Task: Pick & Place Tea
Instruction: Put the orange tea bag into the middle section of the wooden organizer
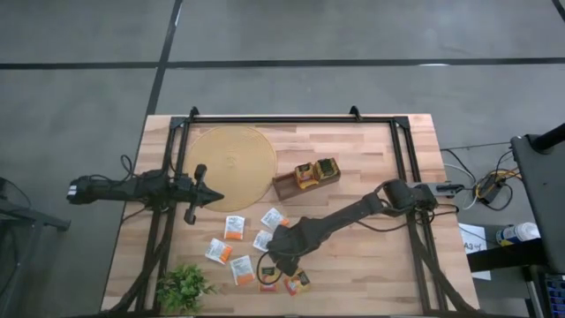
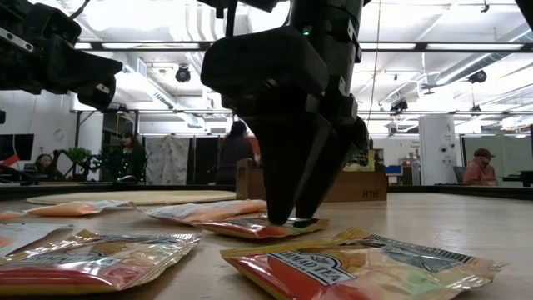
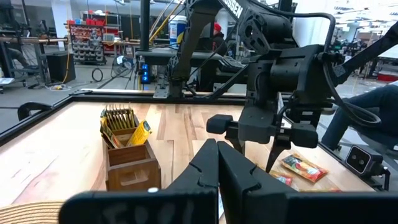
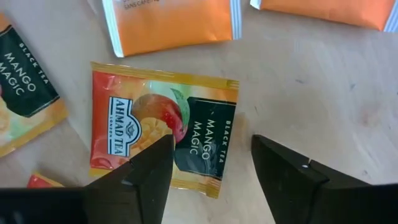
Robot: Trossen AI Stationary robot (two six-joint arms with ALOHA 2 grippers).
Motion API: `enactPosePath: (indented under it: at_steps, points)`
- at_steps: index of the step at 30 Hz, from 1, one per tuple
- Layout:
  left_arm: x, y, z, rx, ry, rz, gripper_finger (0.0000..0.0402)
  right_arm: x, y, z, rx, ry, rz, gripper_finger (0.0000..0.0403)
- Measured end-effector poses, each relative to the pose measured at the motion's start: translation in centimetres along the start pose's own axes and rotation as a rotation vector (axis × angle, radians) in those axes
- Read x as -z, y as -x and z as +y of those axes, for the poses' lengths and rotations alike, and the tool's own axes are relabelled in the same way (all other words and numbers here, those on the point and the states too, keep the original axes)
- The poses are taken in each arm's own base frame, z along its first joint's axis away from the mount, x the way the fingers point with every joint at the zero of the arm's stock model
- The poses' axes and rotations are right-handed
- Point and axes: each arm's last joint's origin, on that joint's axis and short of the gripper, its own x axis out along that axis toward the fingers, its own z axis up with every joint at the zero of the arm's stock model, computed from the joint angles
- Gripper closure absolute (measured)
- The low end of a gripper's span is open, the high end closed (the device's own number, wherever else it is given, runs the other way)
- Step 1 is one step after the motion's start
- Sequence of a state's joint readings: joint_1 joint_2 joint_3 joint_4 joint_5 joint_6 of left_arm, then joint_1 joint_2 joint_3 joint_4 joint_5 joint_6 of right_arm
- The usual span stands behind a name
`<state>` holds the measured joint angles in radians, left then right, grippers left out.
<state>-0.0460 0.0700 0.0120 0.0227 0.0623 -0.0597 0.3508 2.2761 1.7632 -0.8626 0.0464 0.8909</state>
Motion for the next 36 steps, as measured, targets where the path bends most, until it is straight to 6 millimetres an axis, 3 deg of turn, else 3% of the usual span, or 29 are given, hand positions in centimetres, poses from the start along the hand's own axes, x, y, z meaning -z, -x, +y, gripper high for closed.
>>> enactPosePath:
  at_steps: [6,15,25,36]
  points:
    - [0.0,0.0,0.0,0.000,0.000,0.000,0.0401,0.1,-0.2,-0.2,0.007,-0.001,-0.002,0.0222]
    - [0.0,0.0,0.0,0.000,0.000,0.000,0.0401,-0.1,-0.3,-0.3,0.005,0.018,-0.017,0.0383]
    - [0.0,0.0,0.0,0.000,0.000,0.000,0.0401,-0.5,0.9,-0.6,0.031,0.078,-0.032,0.0395]
    - [0.0,0.0,0.0,0.001,0.000,0.000,0.0401,-0.9,7.2,-3.3,0.273,0.179,-0.150,0.0395]
